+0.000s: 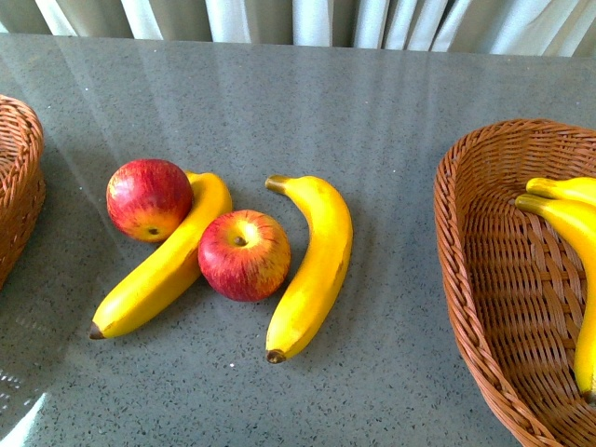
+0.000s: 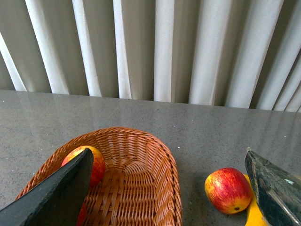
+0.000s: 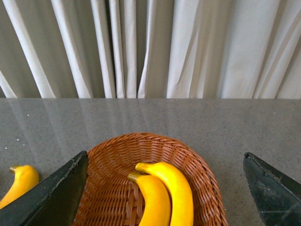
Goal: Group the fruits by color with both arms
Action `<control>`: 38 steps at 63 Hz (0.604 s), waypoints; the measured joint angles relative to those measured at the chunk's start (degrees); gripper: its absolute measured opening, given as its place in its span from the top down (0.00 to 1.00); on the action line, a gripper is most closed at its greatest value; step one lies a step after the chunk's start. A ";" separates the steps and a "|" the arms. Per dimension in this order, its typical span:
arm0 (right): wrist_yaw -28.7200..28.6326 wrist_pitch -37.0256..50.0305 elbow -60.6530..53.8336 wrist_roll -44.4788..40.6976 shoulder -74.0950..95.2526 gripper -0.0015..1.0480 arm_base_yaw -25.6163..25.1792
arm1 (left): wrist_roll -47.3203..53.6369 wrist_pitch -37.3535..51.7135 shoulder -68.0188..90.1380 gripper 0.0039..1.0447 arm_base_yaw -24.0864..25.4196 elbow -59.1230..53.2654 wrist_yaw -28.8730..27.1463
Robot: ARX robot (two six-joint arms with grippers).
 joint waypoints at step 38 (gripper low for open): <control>0.00 0.00 0.00 0.00 0.00 0.09 -0.02 | 0.00 0.00 0.00 0.09 0.00 0.00 0.00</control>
